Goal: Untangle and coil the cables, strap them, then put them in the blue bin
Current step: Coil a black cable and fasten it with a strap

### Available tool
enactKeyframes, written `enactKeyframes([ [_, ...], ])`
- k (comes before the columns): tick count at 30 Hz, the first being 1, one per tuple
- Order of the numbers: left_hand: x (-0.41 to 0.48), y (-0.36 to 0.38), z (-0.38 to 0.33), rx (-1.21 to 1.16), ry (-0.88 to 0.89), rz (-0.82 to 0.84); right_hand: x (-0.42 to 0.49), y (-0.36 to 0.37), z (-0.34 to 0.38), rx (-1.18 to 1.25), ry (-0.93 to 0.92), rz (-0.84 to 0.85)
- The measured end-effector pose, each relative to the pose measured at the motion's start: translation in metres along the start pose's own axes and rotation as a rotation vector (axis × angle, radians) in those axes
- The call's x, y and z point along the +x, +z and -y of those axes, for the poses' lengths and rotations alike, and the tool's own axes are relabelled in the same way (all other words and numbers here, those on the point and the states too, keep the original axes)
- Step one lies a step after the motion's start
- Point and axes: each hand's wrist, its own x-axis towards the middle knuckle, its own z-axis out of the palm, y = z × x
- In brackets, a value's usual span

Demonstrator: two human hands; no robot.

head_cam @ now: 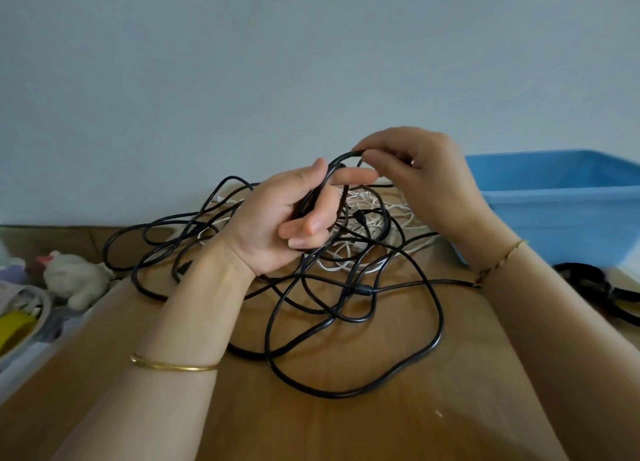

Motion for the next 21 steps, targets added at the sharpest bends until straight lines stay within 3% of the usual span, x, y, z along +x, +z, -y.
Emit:
enactKeyframes([
  [5,0.003,0.002,-0.007,-0.246,0.124,-0.009,-0.013,0.024,-0.011,-0.118,0.113,0.133],
  [10,0.004,-0.003,-0.007,-0.357,0.343,-0.181,-0.027,0.049,-0.014,-0.658,-0.063,0.407],
  [13,0.000,-0.012,-0.015,-0.383,0.458,-0.403,-0.028,0.049,-0.009,-0.738,-0.074,0.534],
  [17,-0.006,-0.031,-0.019,-0.227,0.540,-0.611,-0.025,0.040,0.021,-0.591,-0.061,0.708],
  [21,-0.010,-0.036,-0.013,0.205,0.498,-0.863,-0.018,0.027,0.043,-0.543,-0.101,0.624],
])
